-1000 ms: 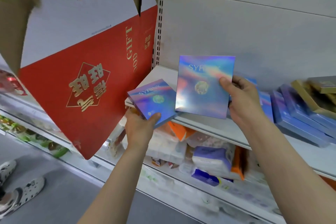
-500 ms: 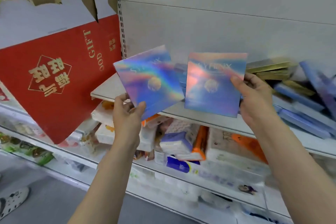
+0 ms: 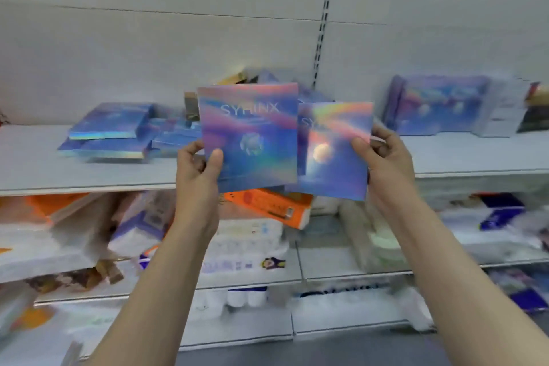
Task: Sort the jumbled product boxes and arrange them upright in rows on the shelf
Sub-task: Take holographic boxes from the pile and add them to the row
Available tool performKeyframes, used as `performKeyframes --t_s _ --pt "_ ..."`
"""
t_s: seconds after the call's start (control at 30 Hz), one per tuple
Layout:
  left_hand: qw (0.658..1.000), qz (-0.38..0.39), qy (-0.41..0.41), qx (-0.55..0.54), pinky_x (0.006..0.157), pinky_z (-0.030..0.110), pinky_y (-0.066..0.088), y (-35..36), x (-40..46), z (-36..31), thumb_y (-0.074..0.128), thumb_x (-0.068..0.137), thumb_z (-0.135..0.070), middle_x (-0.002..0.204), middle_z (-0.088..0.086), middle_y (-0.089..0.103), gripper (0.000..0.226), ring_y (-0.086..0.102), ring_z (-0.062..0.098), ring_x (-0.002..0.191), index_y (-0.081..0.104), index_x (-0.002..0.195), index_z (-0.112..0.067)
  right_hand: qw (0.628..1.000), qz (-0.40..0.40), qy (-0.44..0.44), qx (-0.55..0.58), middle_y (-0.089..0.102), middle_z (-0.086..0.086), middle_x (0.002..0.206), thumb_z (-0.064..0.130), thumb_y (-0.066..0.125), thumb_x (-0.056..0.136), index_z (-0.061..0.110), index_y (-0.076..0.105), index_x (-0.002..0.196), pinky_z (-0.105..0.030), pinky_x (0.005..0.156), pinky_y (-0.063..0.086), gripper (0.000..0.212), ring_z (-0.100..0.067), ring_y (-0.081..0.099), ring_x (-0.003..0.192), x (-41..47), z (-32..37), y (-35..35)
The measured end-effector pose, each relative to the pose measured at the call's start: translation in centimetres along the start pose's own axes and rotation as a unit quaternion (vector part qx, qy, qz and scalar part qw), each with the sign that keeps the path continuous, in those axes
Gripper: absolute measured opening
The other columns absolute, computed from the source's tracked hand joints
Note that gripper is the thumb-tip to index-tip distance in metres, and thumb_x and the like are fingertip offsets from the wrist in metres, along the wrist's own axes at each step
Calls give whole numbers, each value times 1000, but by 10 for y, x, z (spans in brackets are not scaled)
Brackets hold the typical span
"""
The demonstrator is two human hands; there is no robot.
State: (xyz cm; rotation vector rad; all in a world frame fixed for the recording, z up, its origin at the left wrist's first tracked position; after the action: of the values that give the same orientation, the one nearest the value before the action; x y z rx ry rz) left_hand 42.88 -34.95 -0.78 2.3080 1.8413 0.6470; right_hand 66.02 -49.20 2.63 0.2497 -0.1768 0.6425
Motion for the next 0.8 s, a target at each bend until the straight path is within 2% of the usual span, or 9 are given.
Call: performKeyframes --t_s 0.07,0.13,0.23,0.33,0.43,0.5,0.57,0.73,0.8 --pt "1000 30 3 0 68 21 52 37 -5 10 57 97 -16 84 -9 71 28 66 6 78 51 123 -23 999 -32 2 1 64 -21 103 1 66 90 2 56 120 -55 93 50 31 -28 62 95 8 1 -34" --pt "998 61 0 8 63 17 51 71 -5 22 58 96 -20 83 -9 72 25 66 2 75 53 120 -25 998 -65 4 10 62 -21 103 1 65 91 3 55 119 -60 95 47 31 -29 60 95 19 0 -64" --pt "995 94 -19 21 69 19 50 121 1 43 59 95 -17 86 -3 69 17 64 5 77 55 109 -25 996 -92 2 -3 66 -14 98 3 65 92 12 57 110 -62 95 46 22 -29 61 96 41 -6 -108" --pt "993 109 -33 -3 81 31 47 169 11 66 56 96 -9 93 5 60 20 58 15 85 51 114 -14 994 -111 -5 -19 67 -7 92 5 65 92 19 58 103 -62 97 44 19 -30 62 97 67 -12 -147" --pt "992 118 -32 -12 78 23 47 219 26 89 53 96 -4 85 -5 61 17 58 8 80 53 107 -17 991 -130 -9 -31 67 -5 91 4 64 93 19 57 103 -64 100 44 20 -34 63 100 104 -14 -182" --pt "992 119 -39 -19 72 18 49 252 37 100 53 96 -5 76 -15 64 19 60 1 73 55 101 -24 990 -132 -7 -41 68 -7 97 6 64 93 18 57 104 -64 99 45 18 -41 63 108 132 -13 -203" --pt "991 128 -44 -22 70 17 49 284 49 108 53 96 -6 74 -17 65 21 60 0 72 54 100 -26 990 -131 0 -45 69 -10 104 10 65 93 18 57 106 -63 99 46 18 -41 62 113 162 -12 -222" --pt "990 129 -47 -20 77 29 49 340 82 127 55 96 -9 79 -12 65 17 62 6 76 55 107 -22 991 -122 20 -42 69 -9 113 20 70 91 18 57 114 -54 88 57 27 -31 69 107 230 -17 -261" --pt "991 125 -43 -10 74 27 50 355 89 135 55 95 -10 77 -13 66 17 62 6 73 55 105 -24 992 -125 11 -33 68 -12 114 16 69 91 16 56 112 -55 91 55 25 -31 68 106 254 -23 -275"
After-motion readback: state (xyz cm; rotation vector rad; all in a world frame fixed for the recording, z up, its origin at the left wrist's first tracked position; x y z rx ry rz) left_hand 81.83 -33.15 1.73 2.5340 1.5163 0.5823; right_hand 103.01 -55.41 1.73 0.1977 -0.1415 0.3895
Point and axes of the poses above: each hand's wrist, its own x-axis towards the middle knuckle, its own y-axis out of the palm, z = x × y, the point moved 2 cm from there along x, towards the middle knuckle
